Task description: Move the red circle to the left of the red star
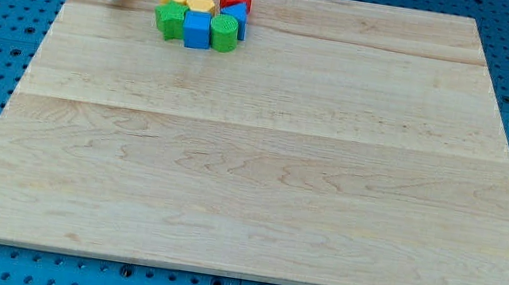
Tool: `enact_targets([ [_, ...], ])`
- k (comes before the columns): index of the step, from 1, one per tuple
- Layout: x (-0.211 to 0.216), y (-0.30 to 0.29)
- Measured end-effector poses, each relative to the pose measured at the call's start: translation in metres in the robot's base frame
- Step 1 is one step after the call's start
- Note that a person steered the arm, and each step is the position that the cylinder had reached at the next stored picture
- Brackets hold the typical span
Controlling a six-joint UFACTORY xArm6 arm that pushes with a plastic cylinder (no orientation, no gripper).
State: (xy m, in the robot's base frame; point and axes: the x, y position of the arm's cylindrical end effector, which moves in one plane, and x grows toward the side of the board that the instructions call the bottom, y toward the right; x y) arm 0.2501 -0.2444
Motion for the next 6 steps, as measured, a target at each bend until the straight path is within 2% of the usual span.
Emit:
enact_targets([
  [1,-0.009,-0.039],
  [3,-0.05,0.037],
  [4,-0.049,0.084],
  [6,-0.044,0.112],
])
